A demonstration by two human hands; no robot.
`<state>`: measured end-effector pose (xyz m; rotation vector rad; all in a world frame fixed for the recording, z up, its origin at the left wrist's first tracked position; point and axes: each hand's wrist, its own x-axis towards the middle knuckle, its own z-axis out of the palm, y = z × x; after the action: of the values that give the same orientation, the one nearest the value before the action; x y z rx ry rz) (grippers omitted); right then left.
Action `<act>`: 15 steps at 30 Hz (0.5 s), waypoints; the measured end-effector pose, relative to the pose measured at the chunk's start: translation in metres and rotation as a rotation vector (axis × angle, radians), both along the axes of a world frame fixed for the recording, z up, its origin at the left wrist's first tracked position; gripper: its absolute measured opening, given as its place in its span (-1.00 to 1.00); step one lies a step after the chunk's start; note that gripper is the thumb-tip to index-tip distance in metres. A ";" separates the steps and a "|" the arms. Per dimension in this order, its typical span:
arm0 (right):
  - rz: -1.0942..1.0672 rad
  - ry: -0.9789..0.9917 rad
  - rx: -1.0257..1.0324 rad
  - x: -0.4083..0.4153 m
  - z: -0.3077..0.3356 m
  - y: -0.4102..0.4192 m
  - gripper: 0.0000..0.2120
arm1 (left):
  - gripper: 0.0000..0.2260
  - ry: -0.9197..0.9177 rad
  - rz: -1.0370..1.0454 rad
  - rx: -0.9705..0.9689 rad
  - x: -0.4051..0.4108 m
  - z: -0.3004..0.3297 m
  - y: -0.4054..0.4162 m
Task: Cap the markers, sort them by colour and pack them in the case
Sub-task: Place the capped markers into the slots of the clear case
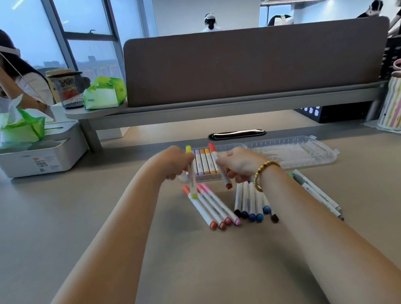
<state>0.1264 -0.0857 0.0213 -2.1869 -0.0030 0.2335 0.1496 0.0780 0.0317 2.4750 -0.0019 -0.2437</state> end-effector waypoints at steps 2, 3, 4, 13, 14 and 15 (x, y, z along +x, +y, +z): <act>-0.055 -0.002 -0.028 0.008 0.002 -0.014 -0.74 | -0.71 -0.025 -0.022 0.009 0.013 0.012 -0.020; -0.088 -0.006 -0.040 0.012 0.003 -0.021 -0.73 | -0.71 -0.032 -0.029 0.013 0.020 0.015 -0.031; -0.121 -0.013 -0.039 0.017 0.005 -0.028 -0.74 | -0.73 -0.036 -0.035 0.008 0.028 0.016 -0.040; -0.192 -0.092 0.005 0.057 0.005 -0.055 -0.83 | -0.71 0.000 -0.048 0.149 0.087 -0.009 -0.078; -0.189 -0.096 0.005 0.061 0.003 -0.054 -0.82 | -0.73 -0.006 -0.047 0.171 0.091 -0.011 -0.080; -0.183 -0.097 0.004 0.065 0.001 -0.053 -0.82 | -0.73 -0.017 -0.045 0.190 0.095 -0.014 -0.083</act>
<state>0.1915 -0.1392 0.0221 -2.1765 0.1411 0.0245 0.2448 -0.0048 0.0181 2.6678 -0.0441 -0.2524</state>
